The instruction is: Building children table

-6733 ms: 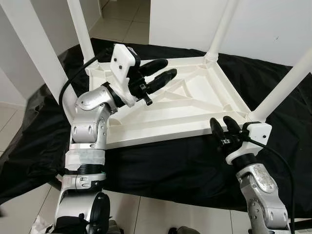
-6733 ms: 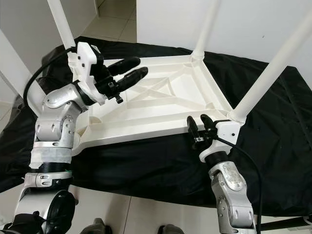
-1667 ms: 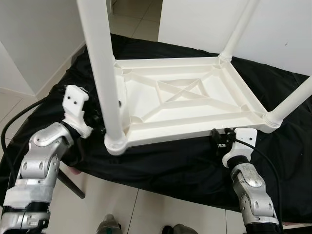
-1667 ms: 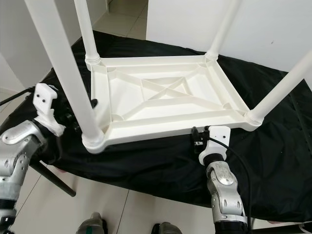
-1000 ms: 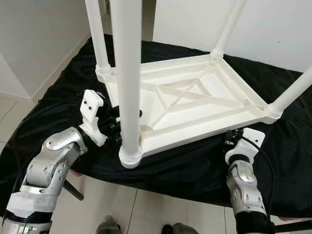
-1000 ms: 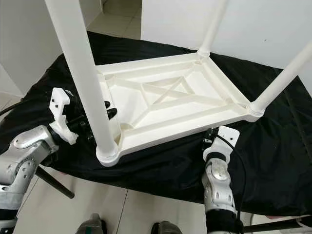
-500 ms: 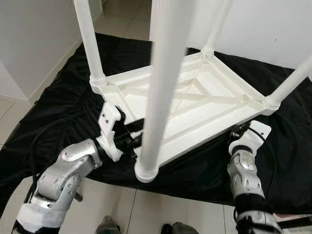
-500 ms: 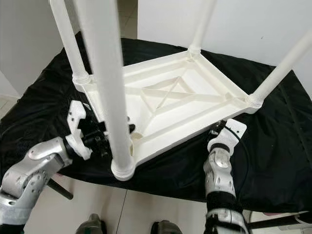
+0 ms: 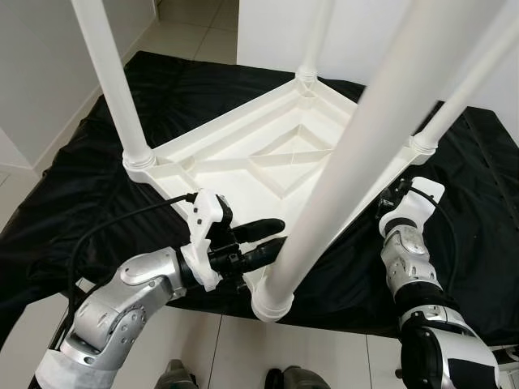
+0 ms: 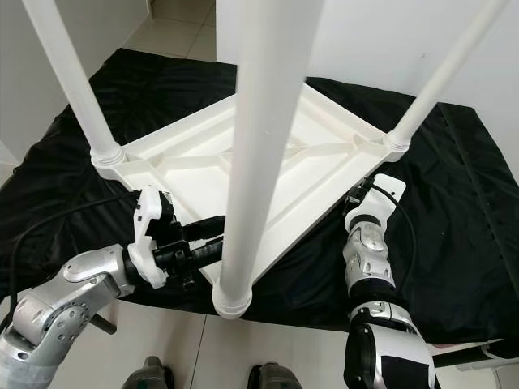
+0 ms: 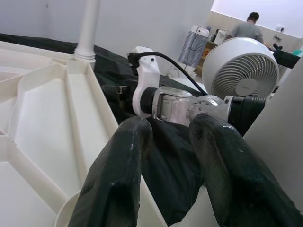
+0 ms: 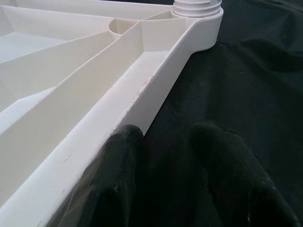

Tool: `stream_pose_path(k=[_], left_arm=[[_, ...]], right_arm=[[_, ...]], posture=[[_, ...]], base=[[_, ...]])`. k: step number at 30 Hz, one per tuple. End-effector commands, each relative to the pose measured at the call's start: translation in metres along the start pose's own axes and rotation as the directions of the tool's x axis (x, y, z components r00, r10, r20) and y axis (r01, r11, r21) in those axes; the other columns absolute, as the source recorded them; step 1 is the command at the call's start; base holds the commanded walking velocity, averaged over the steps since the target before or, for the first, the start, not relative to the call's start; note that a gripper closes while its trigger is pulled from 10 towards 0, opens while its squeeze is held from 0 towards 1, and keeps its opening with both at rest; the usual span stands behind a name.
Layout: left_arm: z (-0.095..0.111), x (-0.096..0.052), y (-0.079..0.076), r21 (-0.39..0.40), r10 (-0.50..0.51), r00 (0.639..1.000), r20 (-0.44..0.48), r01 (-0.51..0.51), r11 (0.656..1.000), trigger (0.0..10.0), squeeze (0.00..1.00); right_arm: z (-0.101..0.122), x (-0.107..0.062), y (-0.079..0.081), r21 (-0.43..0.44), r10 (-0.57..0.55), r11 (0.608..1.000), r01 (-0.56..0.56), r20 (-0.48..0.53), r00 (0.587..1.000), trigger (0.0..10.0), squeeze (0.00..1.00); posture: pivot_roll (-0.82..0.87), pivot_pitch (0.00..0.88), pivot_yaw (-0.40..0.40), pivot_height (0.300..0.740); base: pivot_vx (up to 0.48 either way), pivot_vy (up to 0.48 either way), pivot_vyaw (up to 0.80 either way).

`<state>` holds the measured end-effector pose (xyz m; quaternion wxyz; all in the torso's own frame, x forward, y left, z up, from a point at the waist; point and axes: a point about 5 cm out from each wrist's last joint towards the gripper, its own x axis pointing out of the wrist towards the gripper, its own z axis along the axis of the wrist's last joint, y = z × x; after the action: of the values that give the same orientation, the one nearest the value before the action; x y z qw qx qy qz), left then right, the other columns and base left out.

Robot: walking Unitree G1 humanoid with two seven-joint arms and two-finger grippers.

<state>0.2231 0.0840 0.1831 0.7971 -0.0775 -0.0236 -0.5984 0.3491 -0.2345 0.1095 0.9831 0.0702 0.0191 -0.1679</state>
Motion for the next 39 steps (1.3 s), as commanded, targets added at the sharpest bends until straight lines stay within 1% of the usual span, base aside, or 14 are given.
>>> stream_pose_path(k=[1, 12, 15, 16, 18, 19, 20, 22, 26, 27, 28, 29, 36, 39], left_arm=[[0.001, 0.007, -0.016, 0.000, -0.166, 0.986, 0.004, 0.166, 0.986, 10.0, 0.00], [0.002, 0.012, -0.020, -0.010, -0.187, 0.982, 0.007, 0.187, 0.982, 10.0, 0.00], [0.001, 0.012, -0.019, 0.001, -0.181, 0.983, 0.001, 0.181, 0.983, 10.0, 0.00], [0.001, 0.012, -0.018, 0.009, -0.176, 0.984, -0.005, 0.176, 0.984, 10.0, 0.00], [0.001, 0.012, -0.018, 0.009, -0.176, 0.984, -0.005, 0.176, 0.984, 10.0, 0.00], [0.002, 0.013, -0.015, 0.022, -0.147, 0.989, -0.007, 0.147, 0.989, 10.0, 0.00], [0.002, 0.013, -0.015, 0.022, -0.147, 0.989, -0.007, 0.147, 0.989, 10.0, 0.00], [0.003, 0.012, -0.011, 0.043, -0.109, 0.994, -0.005, 0.110, 0.993, 10.0, 0.00], [0.004, 0.011, -0.005, 0.065, -0.073, 0.997, -0.007, 0.074, 0.995, 10.0, 0.00], [0.004, 0.008, 0.000, 0.084, -0.045, 0.999, -0.021, 0.047, 0.995, 10.0, 0.00], [0.004, 0.008, 0.000, 0.084, -0.045, 0.999, -0.021, 0.047, 0.995, 10.0, 0.00], [0.003, 0.005, 0.008, 0.110, 0.001, 0.999, -0.044, 0.004, 0.994, 10.0, 0.00], [0.004, 0.001, 0.013, 0.128, 0.014, 0.998, -0.057, -0.006, 0.992, 10.0, 0.00], [0.004, 0.000, 0.015, 0.136, 0.020, 0.998, -0.065, -0.011, 0.991, 10.0, 0.00]], right_arm=[[-0.001, 0.002, 0.010, 0.000, 0.068, 0.998, -0.068, -0.014, 0.998, 10.0, 0.00], [0.008, 0.011, 0.010, -0.023, 0.081, 0.996, -0.081, -0.001, 0.997, 10.0, 0.00], [0.010, 0.010, 0.006, -0.018, 0.056, 0.998, -0.055, 0.030, 0.998, 10.0, 0.00], [0.010, 0.009, 0.002, -0.042, 0.035, 0.999, -0.033, 0.047, 0.998, 10.0, 0.00], [0.010, 0.009, 0.002, -0.042, 0.035, 0.999, -0.033, 0.047, 0.998, 10.0, 0.00], [0.009, 0.006, -0.004, -0.054, -0.002, 0.999, 0.005, 0.068, 0.998, 10.0, 0.00], [0.009, 0.006, -0.004, -0.054, -0.002, 0.999, 0.005, 0.068, 0.998, 10.0, 0.00], [0.007, 0.002, -0.012, -0.046, -0.037, 0.998, 0.041, 0.094, 0.995, 10.0, 0.00], [0.005, -0.004, -0.017, -0.038, -0.038, 0.998, 0.043, 0.120, 0.992, 10.0, 0.00], [0.004, -0.011, -0.019, -0.039, -0.026, 0.999, 0.032, 0.144, 0.989, 10.0, 0.00], [0.004, -0.011, -0.019, -0.039, -0.026, 0.999, 0.032, 0.144, 0.989, 10.0, 0.00], [0.003, -0.023, -0.019, -0.050, 0.003, 0.999, 0.007, 0.183, 0.983, 10.0, 0.00], [0.006, -0.040, -0.015, -0.057, 0.055, 0.997, -0.043, 0.230, 0.972, 10.0, 0.00], [0.008, -0.051, -0.013, -0.065, 0.083, 0.996, -0.069, 0.254, 0.964, 10.0, 0.00]], posture=[[0.08, 0.101, -0.066, 0.740], [0.03, 0.110, -0.066, 0.740], [0.03, 0.113, -0.062, 0.740], [0.03, 0.114, -0.060, 0.740], [0.03, 0.114, -0.060, 0.740], [0.03, 0.115, -0.059, 0.740], [0.03, 0.115, -0.059, 0.740], [0.03, 0.115, -0.058, 0.740], [0.03, 0.113, -0.059, 0.740], [0.03, 0.112, -0.058, 0.740], [0.03, 0.112, -0.058, 0.740], [0.03, 0.112, -0.058, 0.740], [0.04, 0.107, -0.053, 0.740], [0.03, 0.106, -0.056, 0.740]], base=[[0.000, 0.000, 0.00], [0.000, 0.000, 0.00], [0.000, 0.000, 0.00], [0.000, 0.000, 0.00], [0.000, 0.000, 0.00], [0.000, 0.000, 0.00], [0.000, 0.000, 0.00], [0.000, 0.000, 0.00], [0.000, 0.000, 0.00], [0.000, 0.000, 0.00], [0.000, 0.000, 0.00], [0.000, 0.000, 0.00], [0.000, 0.000, 0.00], [0.000, 0.000, 0.00]])
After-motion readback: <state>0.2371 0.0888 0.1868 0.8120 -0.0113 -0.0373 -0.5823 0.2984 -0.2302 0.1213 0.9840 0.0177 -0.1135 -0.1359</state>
